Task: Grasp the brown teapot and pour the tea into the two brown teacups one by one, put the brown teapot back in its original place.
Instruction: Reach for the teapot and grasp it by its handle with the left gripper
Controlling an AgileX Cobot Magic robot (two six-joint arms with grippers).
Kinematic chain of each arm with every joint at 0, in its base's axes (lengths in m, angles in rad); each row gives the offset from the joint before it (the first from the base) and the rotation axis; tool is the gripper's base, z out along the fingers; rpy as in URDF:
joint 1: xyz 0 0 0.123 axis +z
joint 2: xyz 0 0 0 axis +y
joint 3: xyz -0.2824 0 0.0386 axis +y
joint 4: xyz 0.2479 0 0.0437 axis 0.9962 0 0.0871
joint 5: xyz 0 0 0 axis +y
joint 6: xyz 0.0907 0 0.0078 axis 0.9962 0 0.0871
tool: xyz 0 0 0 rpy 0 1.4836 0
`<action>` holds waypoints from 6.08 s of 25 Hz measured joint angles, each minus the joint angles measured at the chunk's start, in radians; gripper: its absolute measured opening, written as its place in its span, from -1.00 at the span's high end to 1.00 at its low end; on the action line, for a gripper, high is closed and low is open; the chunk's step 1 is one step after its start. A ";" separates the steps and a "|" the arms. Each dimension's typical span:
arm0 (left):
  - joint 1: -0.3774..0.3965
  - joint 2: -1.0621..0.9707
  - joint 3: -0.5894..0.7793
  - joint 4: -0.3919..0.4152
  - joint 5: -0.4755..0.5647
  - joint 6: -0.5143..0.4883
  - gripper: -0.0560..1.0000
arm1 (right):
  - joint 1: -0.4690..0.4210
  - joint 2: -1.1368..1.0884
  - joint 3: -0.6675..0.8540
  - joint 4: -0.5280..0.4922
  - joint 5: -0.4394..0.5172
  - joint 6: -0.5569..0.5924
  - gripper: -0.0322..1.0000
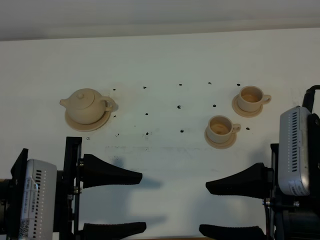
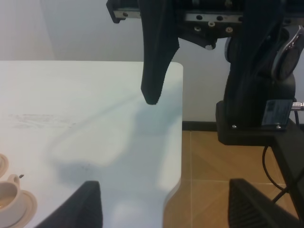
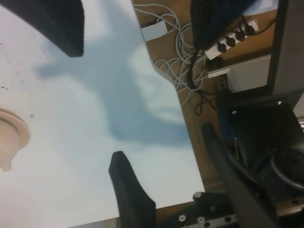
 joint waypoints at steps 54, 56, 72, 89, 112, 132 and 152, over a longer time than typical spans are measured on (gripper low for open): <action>0.511 -0.186 -0.151 1.105 -0.352 -1.455 0.03 | -0.358 -0.409 -0.177 -1.444 0.430 1.587 0.04; 0.511 -0.155 -0.151 1.110 -0.355 -1.474 0.03 | -0.358 -0.481 -0.177 -1.438 0.482 1.590 0.04; 0.511 0.034 -0.233 1.062 -0.384 -1.448 0.03 | -0.358 -0.845 -0.030 -1.371 0.622 1.592 0.06; 0.511 0.259 -0.350 0.700 -0.415 -1.052 0.09 | -0.480 -0.848 -0.019 -1.285 0.603 1.529 0.37; 0.287 0.614 -0.578 0.723 -0.387 -0.951 0.10 | -0.738 -0.848 -0.019 -1.280 0.603 1.526 0.50; 0.150 0.772 -0.743 1.027 -0.391 -1.357 0.10 | -0.738 -0.848 -0.018 -1.280 0.603 1.525 0.51; 0.074 0.917 -0.926 1.473 -0.259 -1.991 0.10 | -0.738 -0.848 -0.018 -1.280 0.603 1.525 0.51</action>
